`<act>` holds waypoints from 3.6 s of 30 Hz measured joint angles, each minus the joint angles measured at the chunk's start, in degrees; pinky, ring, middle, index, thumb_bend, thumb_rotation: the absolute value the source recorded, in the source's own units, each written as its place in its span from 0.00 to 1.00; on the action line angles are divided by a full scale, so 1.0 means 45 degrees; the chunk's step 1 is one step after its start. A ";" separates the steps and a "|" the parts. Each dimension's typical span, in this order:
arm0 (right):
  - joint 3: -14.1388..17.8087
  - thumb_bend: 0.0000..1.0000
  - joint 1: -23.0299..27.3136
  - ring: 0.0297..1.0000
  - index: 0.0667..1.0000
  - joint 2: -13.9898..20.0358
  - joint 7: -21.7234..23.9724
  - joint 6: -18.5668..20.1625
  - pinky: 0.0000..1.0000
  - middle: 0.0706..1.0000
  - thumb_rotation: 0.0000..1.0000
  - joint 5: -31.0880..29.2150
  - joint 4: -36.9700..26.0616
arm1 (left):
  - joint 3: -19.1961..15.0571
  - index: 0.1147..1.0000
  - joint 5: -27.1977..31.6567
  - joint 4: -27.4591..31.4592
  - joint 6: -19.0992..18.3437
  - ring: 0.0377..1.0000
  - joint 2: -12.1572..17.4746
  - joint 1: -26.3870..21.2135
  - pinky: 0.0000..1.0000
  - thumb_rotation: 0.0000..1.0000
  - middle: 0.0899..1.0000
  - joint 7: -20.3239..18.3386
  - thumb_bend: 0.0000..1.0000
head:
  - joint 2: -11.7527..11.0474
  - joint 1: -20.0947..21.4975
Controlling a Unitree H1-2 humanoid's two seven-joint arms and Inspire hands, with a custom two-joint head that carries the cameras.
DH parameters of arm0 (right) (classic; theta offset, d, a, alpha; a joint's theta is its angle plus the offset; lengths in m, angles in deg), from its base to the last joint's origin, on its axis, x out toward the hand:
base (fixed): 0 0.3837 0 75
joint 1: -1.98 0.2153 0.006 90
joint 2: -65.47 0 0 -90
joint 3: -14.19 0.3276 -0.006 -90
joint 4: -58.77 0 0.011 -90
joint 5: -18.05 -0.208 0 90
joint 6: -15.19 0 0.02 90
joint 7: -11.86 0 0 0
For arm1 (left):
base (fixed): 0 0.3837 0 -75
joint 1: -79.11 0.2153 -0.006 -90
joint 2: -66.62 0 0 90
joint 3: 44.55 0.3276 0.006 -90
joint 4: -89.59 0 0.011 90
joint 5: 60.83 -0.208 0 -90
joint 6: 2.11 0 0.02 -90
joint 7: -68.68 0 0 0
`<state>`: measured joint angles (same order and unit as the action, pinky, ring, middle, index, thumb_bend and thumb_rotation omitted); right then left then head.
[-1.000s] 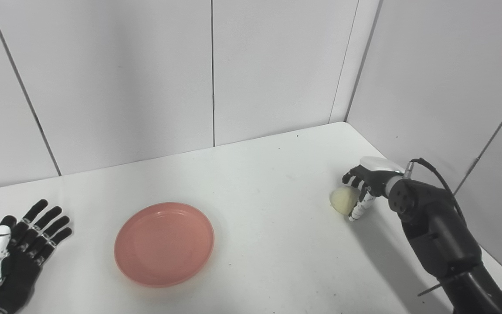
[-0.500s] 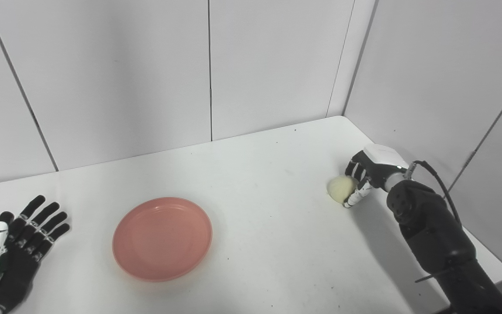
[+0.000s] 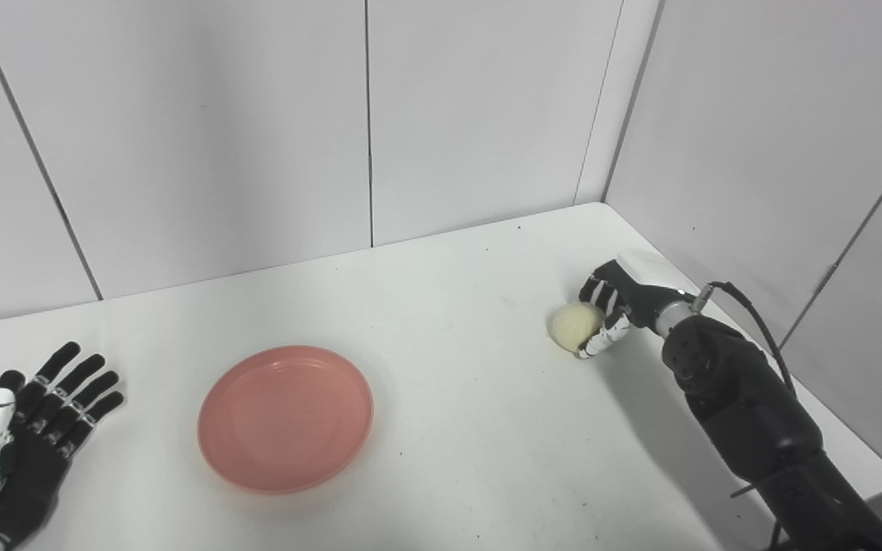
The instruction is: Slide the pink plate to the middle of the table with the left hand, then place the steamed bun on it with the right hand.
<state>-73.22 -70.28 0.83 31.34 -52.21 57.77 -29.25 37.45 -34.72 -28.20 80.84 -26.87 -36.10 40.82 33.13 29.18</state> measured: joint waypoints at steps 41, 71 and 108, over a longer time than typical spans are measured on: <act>-0.4948 0.51 0.5648 0.34 0.53 -0.3063 0.2564 -0.1706 0.32 0.44 0.00 -0.0630 -0.1096 | 0.2159 0.95 -0.2244 0.1930 -0.0387 0.91 -0.3152 0.0314 0.97 1.00 0.91 0.3396 0.49 | -0.0195 -0.8047; -0.6900 0.51 0.5218 0.35 0.52 -0.4223 0.3191 -0.1889 0.35 0.43 0.00 0.0026 0.0350 | 0.2336 0.95 -0.2633 0.2031 -0.0690 0.91 -0.3208 0.0194 0.96 1.00 0.92 0.3595 0.52 | 0.0547 -0.8242; -0.7118 0.94 0.5649 0.73 0.96 -0.4023 0.7568 -0.0441 0.67 0.87 0.83 0.2289 -0.2766 | 0.2268 0.91 -0.2847 0.2067 -0.0793 0.91 -0.3382 0.0190 0.96 1.00 0.91 0.3638 0.52 | 0.0645 -0.8204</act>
<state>-105.26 -44.85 -17.28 65.40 -54.20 68.07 -41.70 47.65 -47.53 -18.90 77.27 -42.09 -35.25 57.19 36.04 -7.74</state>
